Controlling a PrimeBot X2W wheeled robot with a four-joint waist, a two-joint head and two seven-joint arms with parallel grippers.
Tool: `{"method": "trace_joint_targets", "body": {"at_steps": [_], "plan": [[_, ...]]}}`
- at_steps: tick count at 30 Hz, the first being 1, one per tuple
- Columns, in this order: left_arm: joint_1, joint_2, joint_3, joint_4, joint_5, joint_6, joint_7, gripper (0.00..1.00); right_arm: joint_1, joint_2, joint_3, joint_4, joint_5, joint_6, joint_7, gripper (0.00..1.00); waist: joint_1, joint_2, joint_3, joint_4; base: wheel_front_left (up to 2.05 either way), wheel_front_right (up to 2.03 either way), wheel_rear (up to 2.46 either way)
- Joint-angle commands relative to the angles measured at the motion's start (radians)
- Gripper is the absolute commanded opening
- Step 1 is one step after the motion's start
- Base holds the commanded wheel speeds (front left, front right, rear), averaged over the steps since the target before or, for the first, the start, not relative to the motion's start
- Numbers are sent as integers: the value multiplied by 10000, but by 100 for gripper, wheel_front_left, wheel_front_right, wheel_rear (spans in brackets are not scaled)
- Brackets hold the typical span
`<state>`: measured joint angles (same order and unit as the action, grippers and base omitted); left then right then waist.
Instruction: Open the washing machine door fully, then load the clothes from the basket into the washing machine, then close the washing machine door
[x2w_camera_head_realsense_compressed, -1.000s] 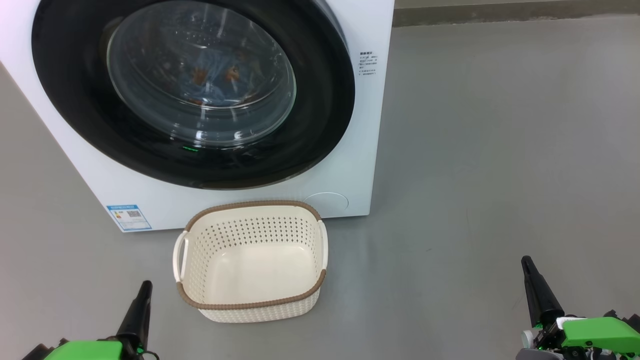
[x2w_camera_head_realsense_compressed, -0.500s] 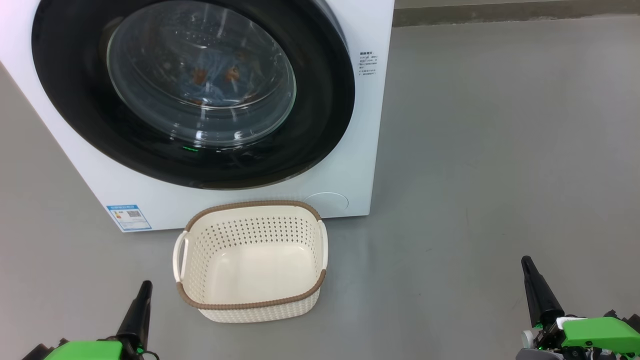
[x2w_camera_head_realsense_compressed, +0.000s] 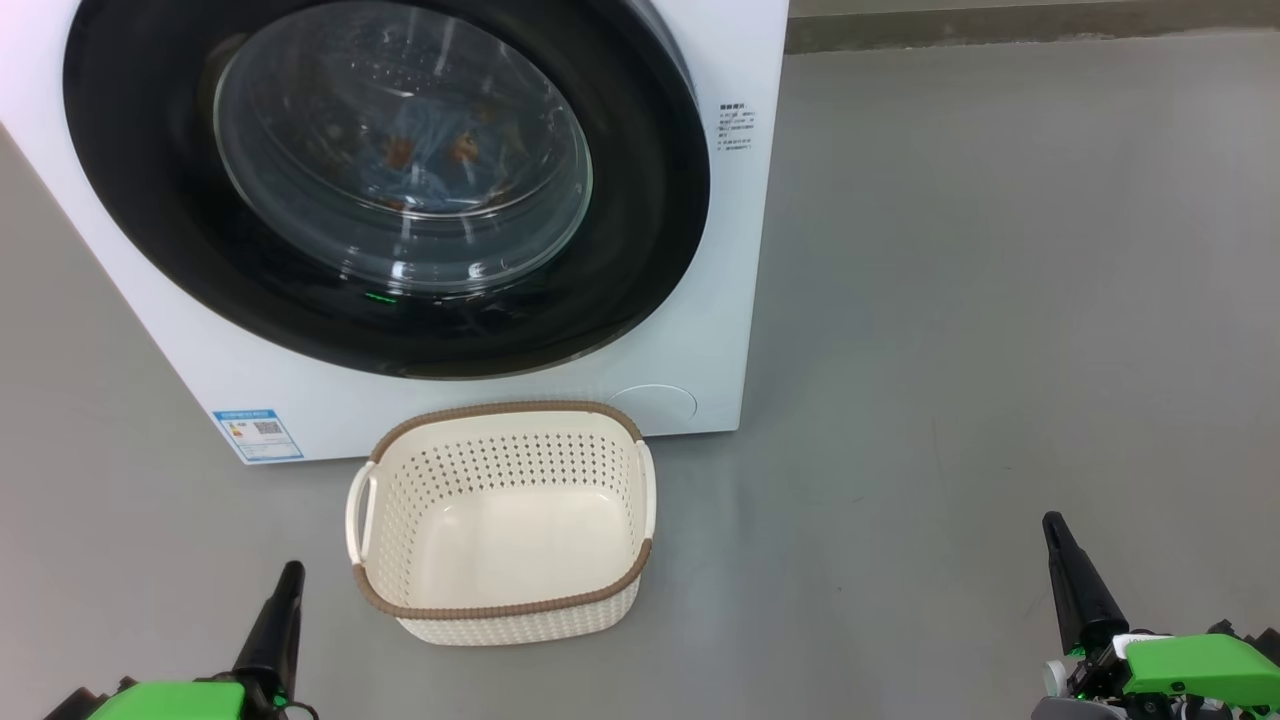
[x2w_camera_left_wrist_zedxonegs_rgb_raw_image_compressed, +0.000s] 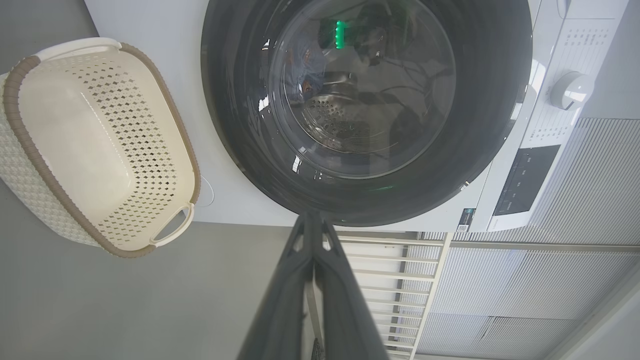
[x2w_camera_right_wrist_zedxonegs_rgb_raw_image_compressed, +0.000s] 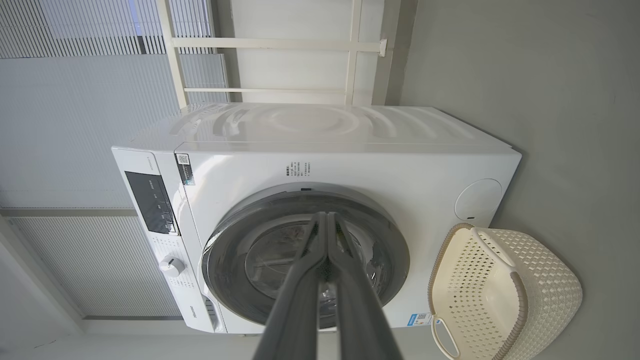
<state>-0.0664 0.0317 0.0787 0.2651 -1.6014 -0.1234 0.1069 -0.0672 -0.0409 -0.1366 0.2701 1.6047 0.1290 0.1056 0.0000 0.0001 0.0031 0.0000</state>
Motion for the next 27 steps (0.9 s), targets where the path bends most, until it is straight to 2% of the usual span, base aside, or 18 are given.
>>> {"method": "trace_joint_targets", "body": {"at_steps": [1,27], "plan": [[-416,185,349,-199,-74,-73,62,0,-408,-93,228,-253,40,17,76,0,0,-1,0,0,0,0,0],[-416,185,349,-199,-74,-73,62,0,-408,-93,229,-253,40,17,76,0,0,-1,0,0,0,0,0]]}}
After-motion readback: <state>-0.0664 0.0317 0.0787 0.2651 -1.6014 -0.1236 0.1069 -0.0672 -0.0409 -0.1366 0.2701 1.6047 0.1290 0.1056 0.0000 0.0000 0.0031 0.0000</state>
